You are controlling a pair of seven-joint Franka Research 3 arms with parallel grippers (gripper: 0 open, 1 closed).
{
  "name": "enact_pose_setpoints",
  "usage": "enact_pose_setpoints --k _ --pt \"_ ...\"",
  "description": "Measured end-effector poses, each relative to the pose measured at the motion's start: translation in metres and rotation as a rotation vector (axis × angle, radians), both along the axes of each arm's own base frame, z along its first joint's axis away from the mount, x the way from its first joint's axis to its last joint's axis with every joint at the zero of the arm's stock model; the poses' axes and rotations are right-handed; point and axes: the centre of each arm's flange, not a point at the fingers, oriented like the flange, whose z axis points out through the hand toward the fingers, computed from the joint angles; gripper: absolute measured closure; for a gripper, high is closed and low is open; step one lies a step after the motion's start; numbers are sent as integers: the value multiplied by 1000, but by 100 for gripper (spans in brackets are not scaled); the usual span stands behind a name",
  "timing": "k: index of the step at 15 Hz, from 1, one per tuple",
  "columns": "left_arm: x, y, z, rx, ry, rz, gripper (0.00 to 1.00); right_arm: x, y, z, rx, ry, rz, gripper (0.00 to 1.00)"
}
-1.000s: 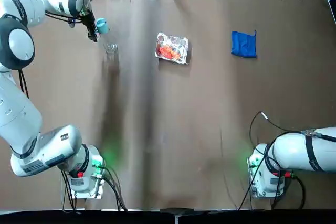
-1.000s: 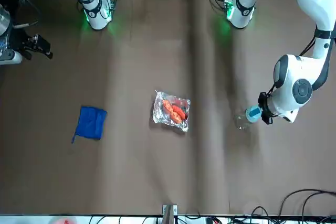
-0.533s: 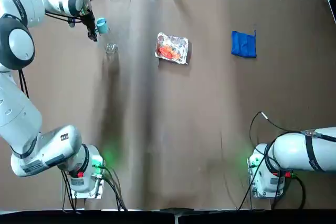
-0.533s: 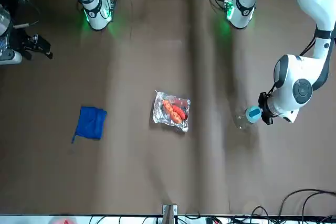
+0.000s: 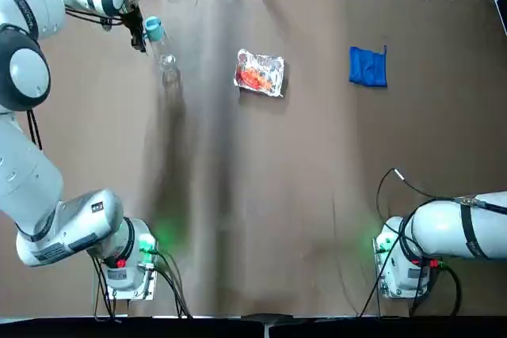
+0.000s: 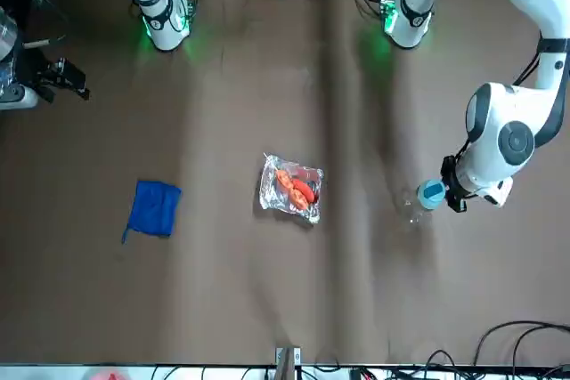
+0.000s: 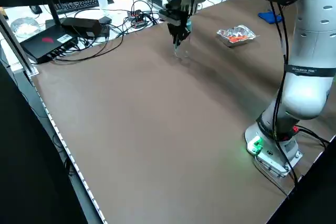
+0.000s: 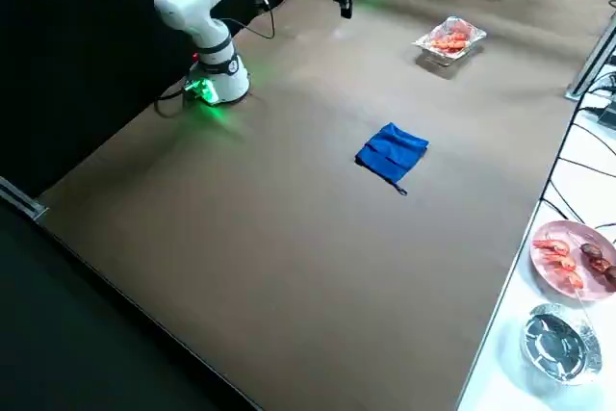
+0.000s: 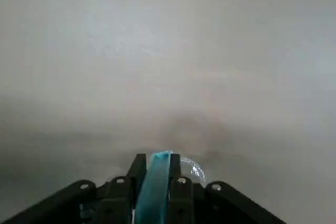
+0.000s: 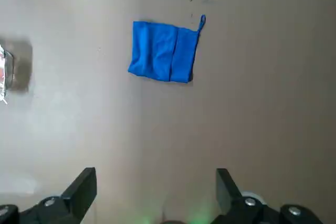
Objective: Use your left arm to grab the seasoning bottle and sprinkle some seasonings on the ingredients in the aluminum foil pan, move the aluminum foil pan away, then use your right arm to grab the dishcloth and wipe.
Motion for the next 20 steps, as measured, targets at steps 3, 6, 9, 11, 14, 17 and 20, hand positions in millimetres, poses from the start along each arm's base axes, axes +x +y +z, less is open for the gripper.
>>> enact_pose_setpoints --k 3,6,9,11,14,17,20 --pt "-6 -27 33 14 -16 -50 77 0 0 0 0 0 0 0" --pt "-12 -64 66 60 -9 -130 77 0 0 0 0 0 0 0" --pt "-24 -118 95 140 -5 -252 77 0 0 0 0 0 0 0" --pt "-32 -154 112 164 -11 -309 77 0 0 0 0 0 0 0" --pt "-49 -206 133 234 -17 -383 77 0 0 0 0 0 0 0" --pt "-65 -251 146 320 -38 -409 77 0 0 0 0 1 0 0" --pt "-68 -296 150 380 -67 -369 77 -1 0 -1 0 5 0 0"
